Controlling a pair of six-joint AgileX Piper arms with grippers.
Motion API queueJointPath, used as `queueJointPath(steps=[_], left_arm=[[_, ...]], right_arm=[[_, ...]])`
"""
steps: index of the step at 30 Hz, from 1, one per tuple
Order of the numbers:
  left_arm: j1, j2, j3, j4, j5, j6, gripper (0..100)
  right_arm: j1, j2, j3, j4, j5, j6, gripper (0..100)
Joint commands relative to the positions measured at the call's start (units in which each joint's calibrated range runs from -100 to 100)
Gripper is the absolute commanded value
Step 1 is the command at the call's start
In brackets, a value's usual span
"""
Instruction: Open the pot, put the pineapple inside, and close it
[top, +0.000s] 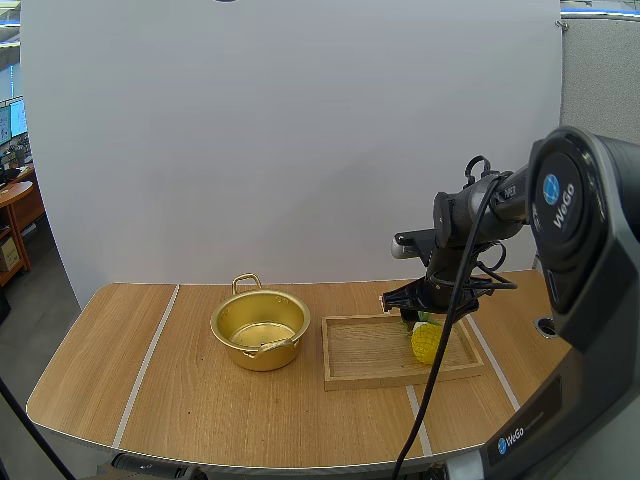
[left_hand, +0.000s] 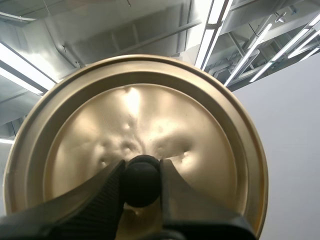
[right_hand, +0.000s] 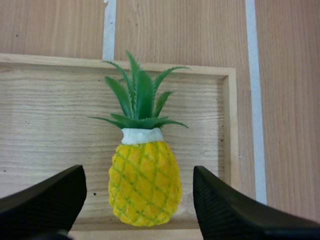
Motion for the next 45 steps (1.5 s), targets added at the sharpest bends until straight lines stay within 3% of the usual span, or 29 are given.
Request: queueJointPath(steps=[1, 12, 19, 35, 45], left_arm=[[-0.06, -0.20, -0.37, 0.16, -2.28, -0.51, 0], [-0.06, -0.20, -0.37, 0.16, -2.28, -0.51, 0], [-0.06, -0.20, -0.37, 0.16, -2.28, -0.51, 0], [-0.06, -0.20, -0.37, 0.16, -2.28, -0.51, 0], [-0.06, -0.20, -0.37, 0.16, -2.28, -0.51, 0]], right_arm=[[-0.22, 1.35, -0.48, -0.43, -1.24, -0.45, 100], [-1.86, 7.29, -0.48, -0.52, -5.19, -0.90, 100], [-2.12, 8.54, -0.34, 4.45, -5.41, -4.96, 100], [-2.12, 8.54, -0.34, 4.45, -6.21, -4.97, 100], [-2.12, 13.56, -0.34, 4.45, -7.33, -5.28, 100]])
